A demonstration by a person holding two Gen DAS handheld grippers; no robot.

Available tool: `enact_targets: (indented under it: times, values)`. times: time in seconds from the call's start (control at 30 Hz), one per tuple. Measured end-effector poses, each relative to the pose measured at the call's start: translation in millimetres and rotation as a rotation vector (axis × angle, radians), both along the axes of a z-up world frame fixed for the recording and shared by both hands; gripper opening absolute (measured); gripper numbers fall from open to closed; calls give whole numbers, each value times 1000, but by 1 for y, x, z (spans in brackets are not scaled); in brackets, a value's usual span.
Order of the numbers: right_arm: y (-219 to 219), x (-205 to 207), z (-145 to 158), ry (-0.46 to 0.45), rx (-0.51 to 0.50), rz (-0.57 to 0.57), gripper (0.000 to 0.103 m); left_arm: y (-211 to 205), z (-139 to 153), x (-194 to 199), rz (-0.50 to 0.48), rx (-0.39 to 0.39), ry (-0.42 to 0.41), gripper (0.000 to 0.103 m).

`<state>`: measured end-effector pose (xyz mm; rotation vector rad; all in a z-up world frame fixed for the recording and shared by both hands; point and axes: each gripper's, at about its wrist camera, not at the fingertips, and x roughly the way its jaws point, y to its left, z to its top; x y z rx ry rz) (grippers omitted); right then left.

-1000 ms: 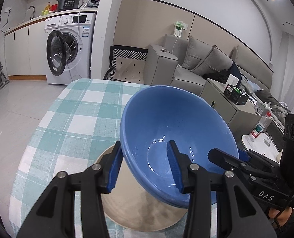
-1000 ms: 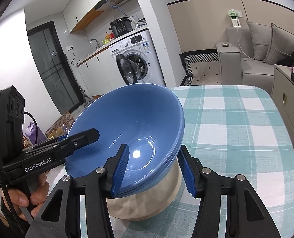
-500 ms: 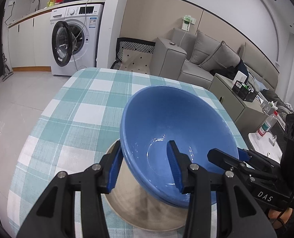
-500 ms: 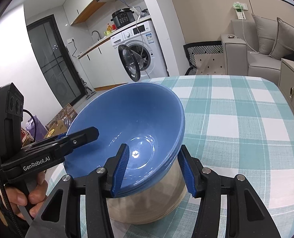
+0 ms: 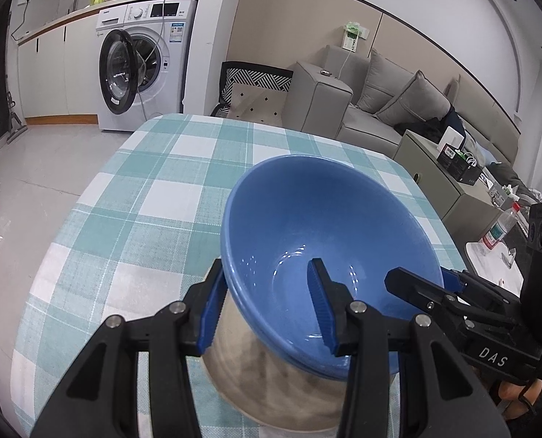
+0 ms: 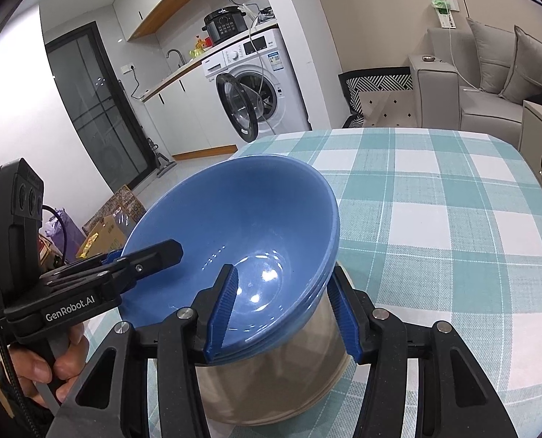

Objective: Organize plates and bowls
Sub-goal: 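Lower the bowl stack onto the cream plates, then open both grippers and pull back from the bowls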

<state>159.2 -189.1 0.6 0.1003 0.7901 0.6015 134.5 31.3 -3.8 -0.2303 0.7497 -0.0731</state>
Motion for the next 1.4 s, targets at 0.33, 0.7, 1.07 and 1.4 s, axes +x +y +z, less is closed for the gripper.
enact_targets:
  times: [0.33, 0.7, 1.07, 1.4]
  values:
    - [3, 4, 0, -5, -6, -3, 52, 2, -1, 3, 1, 4, -8, 43]
    - [0, 4, 0, -21, -7, -4, 53, 5, -3, 5, -7, -32, 6, 47]
    - [-20, -7, 7, -110, -32, -3, 80, 10, 0, -14, 7, -24, -33, 83]
    - [-32, -36, 13, -222, -49, 37, 102, 5, 17, -47, 13, 131, -173, 103]
